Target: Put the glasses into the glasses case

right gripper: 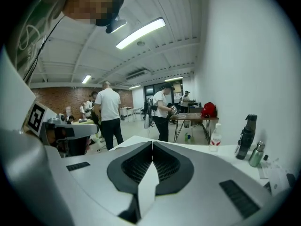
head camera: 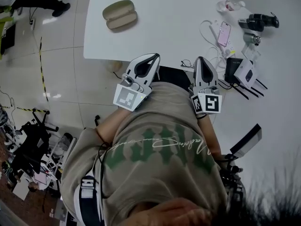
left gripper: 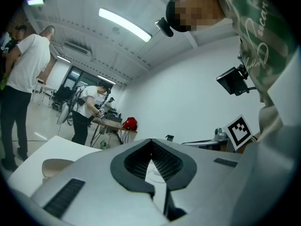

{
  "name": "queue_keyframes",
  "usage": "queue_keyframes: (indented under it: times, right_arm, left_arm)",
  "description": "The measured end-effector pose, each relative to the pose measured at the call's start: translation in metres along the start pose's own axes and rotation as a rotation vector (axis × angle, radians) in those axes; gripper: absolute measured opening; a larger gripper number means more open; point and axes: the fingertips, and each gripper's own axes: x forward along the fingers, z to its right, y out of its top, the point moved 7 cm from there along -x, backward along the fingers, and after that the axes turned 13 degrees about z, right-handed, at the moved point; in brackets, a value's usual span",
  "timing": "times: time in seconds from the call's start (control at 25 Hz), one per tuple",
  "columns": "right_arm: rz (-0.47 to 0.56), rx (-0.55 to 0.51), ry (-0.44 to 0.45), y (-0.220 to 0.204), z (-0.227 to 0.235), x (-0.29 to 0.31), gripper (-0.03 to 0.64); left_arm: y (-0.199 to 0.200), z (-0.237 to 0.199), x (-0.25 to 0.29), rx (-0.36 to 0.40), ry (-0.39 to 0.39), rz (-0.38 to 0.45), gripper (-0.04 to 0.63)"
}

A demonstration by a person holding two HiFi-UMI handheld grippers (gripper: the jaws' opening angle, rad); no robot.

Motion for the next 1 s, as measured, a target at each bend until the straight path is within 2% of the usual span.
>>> queue_keyframes:
  times: [0.12, 0.32, 0.48, 0.64, 0.8, 1.0]
  right_arm:
    - [0.005, 0.052, 0.008, 0.004, 0.003, 0.005, 0.011]
    - [-0.049, -0.056, 0.084, 0.002, 0.005, 0.006, 0.012]
    - [-0.052, -0.031, 0.088, -0.005, 0.031, 0.000, 0.012]
    - [-0.067, -0.017, 0.144, -0.005, 0.046, -0.002, 0.012]
    - [-0.020, -0.015, 0.160, -0.003, 0.062, 0.003, 0.012]
    - [0.049, 0.003, 0.148, -0.003, 0.083, 0.009, 0.012]
  left_arm:
    - [0.005, -0.004, -0.001, 0.024, 0.004, 0.019, 0.006]
    - [0.005, -0.006, 0.007, 0.134, 0.035, 0.035, 0.006]
    - [-0.001, 0.010, 0.035, 0.153, 0.042, 0.052, 0.006]
    - [-0.005, 0.031, 0.060, 0.183, 0.029, 0.045, 0.006]
    - [-0.015, 0.045, 0.087, 0.201, 0.029, 0.018, 0.006]
    - [-0.022, 0.056, 0.120, 0.213, 0.078, 0.022, 0.006]
